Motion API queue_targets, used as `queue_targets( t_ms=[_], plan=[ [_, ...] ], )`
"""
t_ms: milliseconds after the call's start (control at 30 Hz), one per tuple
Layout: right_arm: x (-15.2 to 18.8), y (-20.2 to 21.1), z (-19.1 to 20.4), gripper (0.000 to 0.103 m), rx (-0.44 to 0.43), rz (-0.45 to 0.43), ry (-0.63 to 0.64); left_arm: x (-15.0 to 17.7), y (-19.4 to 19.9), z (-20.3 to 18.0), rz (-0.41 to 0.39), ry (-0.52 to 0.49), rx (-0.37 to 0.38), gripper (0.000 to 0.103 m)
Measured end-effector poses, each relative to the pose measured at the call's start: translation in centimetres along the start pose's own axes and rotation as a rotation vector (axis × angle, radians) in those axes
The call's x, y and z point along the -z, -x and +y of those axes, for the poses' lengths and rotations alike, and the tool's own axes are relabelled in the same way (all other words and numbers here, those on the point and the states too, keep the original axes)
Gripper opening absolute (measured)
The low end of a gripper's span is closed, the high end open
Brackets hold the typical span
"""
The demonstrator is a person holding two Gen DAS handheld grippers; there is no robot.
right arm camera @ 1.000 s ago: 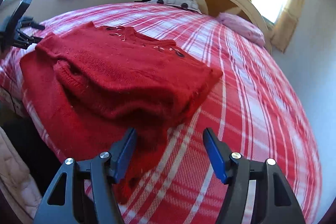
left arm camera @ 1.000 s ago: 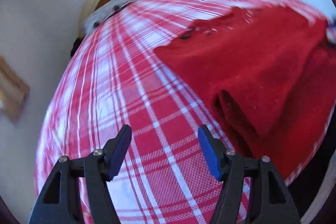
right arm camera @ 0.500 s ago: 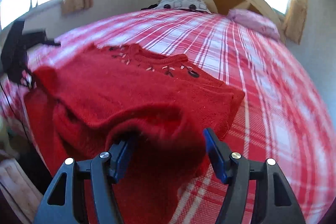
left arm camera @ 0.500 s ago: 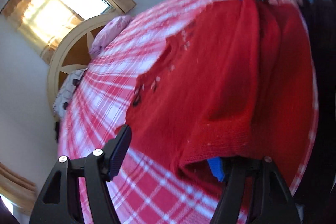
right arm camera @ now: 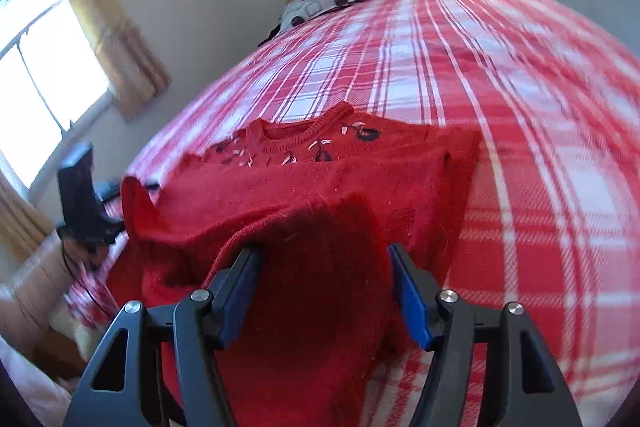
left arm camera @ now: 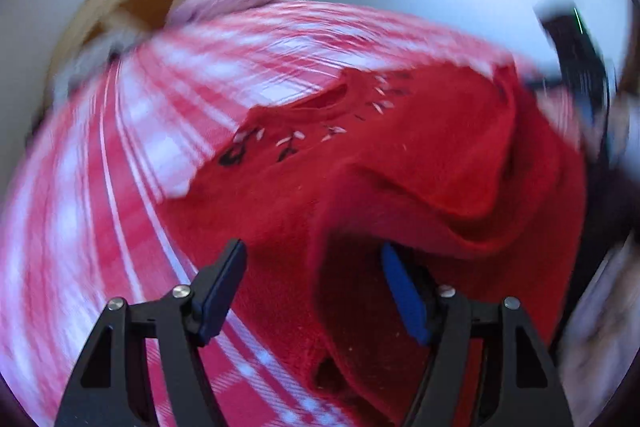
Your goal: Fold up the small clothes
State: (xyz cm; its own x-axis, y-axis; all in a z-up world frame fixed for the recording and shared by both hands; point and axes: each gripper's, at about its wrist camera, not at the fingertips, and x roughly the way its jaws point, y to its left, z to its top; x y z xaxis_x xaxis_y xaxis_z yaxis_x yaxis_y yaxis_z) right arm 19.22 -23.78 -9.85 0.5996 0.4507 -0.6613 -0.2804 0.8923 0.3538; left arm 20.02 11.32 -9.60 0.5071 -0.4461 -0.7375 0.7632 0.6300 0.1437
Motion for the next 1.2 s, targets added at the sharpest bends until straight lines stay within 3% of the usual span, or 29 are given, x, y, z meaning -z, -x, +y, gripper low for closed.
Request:
queue_targets(
  t_ms=[67,167,267,300,333,367,400,433,467,567,700,767,867,900,1000,1067,1100,1133,1167,1200],
  plan=[
    [-0.3,0.2,0.9,0.065,0.039,0.012,0.078,-0.2,0.0,-1.3,0.01,-0.074,0.015,0.072],
    [-1.1,0.3,1.9,0.065,0.075,0.027,0.181,-0.9,-0.5,-1.5,0.036,-0.043,0.107,0.072],
    [-1.6,-0.6,2.6,0.065,0.064,0.059,0.251,-1.2,-0.8,-0.8,0.012,0.007,0.123,0.066],
    [-1.5,-1.2,2.8,0.057,0.071,0.083,0.28,-1.2,-0.9,-0.1,0.011,0.066,0.146,0.064],
    [-1.4,-1.9,2.9,0.044,0.076,0.117,0.298,-1.0,-1.1,0.8,0.015,0.122,0.17,0.053],
    [-1.3,-2.5,2.7,0.016,0.073,0.147,0.286,-0.9,-1.5,1.9,0.017,0.197,0.198,0.04],
    [-1.2,-2.7,2.4,0.01,0.066,0.15,0.263,-0.5,-1.7,2.9,0.014,0.289,0.221,0.033],
    [-1.2,-2.7,2.1,0.01,0.047,0.134,0.232,-0.1,-2.0,3.8,0.012,0.363,0.234,0.02],
    [-1.2,-2.4,1.6,0.009,0.025,0.105,0.19,0.2,-2.4,4.7,0.011,0.438,0.245,0.016],
    [-1.0,-1.9,-0.4,0.009,-0.025,0.051,0.02,1.1,-2.9,6.2,0.001,0.588,0.308,0.015],
    [-0.1,-1.6,-0.6,0.009,-0.042,0.03,-0.032,0.1,-2.7,4.4,0.02,0.501,0.276,0.019],
    [0.1,-1.4,-0.9,0.012,-0.081,0.028,-0.073,-0.5,-2.9,3.9,0.032,0.483,0.293,0.041],
    [0.4,-1.3,-1.4,0.04,-0.159,0.029,-0.141,-1.4,-3.1,3.0,0.034,0.457,0.311,0.062],
    [0.4,-1.2,-1.2,0.045,-0.167,0.028,-0.14,-1.7,-3.4,2.9,0.039,0.443,0.296,0.063],
    [0.3,-1.5,-0.2,0.045,-0.138,0.043,-0.087,-2.0,-3.9,2.5,0.054,0.412,0.241,0.063],
    [0.2,-1.6,0.1,0.045,-0.116,0.038,-0.064,-1.9,-3.8,2.7,0.054,0.43,0.231,0.053],
    [0.1,-1.7,0.3,0.038,-0.089,0.037,-0.052,-2.0,-4.1,2.7,0.056,0.448,0.217,0.045],
    [0.1,-1.9,0.4,0.028,-0.058,0.04,-0.043,-1.8,-4.1,3.0,0.062,0.473,0.205,0.026],
    [0.1,-2.1,0.6,0.009,-0.011,0.051,-0.03,-1.2,-4.0,3.6,0.069,0.531,0.202,0.014],
    [0.2,-2.0,0.5,0.008,0.008,0.051,-0.033,-0.9,-3.9,4.0,0.063,0.57,0.213,0.012]
  ],
)
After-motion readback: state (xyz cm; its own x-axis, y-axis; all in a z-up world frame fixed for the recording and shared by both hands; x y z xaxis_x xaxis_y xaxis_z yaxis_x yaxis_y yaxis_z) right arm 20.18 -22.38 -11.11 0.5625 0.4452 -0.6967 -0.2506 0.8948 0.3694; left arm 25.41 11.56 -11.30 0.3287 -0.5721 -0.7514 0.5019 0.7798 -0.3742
